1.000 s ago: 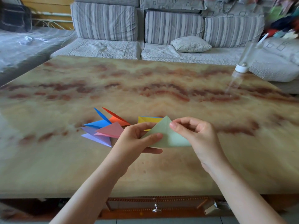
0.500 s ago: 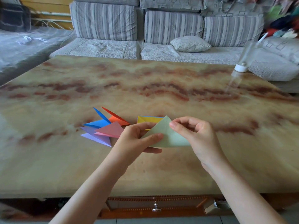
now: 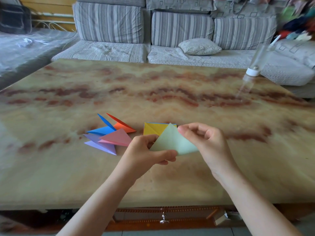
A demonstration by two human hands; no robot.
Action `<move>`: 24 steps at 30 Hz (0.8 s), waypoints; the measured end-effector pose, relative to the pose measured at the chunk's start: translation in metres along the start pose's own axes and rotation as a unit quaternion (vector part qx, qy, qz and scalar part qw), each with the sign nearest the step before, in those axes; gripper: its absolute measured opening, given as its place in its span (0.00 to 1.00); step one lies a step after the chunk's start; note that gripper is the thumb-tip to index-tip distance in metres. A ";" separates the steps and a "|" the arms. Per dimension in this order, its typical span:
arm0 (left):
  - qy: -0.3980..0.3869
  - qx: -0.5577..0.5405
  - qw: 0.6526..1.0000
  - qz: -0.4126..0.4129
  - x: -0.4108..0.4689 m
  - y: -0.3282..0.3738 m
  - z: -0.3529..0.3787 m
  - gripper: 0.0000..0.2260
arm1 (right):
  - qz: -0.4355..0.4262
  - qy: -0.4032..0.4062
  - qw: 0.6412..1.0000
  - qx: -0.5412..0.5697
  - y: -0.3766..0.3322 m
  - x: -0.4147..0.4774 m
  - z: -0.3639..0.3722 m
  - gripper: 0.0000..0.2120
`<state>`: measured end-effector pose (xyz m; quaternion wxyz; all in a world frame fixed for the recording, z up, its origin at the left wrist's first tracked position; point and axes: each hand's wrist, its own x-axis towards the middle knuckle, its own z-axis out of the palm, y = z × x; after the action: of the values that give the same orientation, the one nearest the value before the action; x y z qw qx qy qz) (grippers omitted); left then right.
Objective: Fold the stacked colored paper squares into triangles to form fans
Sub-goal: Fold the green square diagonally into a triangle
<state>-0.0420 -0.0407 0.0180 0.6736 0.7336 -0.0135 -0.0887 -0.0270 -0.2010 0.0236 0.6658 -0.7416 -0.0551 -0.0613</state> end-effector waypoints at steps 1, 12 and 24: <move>0.007 -0.013 1.000 -0.002 0.000 0.001 -0.001 0.07 | 0.019 -0.008 1.000 0.011 -0.001 0.000 -0.001 0.11; 0.061 -0.113 0.992 0.005 0.001 0.002 -0.002 0.07 | 0.095 -0.092 0.990 0.042 0.000 -0.007 0.004 0.13; 0.089 -0.151 0.984 0.033 0.002 0.004 0.006 0.08 | 0.154 -0.033 0.962 0.224 0.001 -0.007 0.015 0.02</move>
<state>-0.0410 -0.0471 0.0210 0.7776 0.6278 0.0361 -0.0014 -0.0339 -0.1867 0.0194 0.8141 -0.5745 0.0248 0.0804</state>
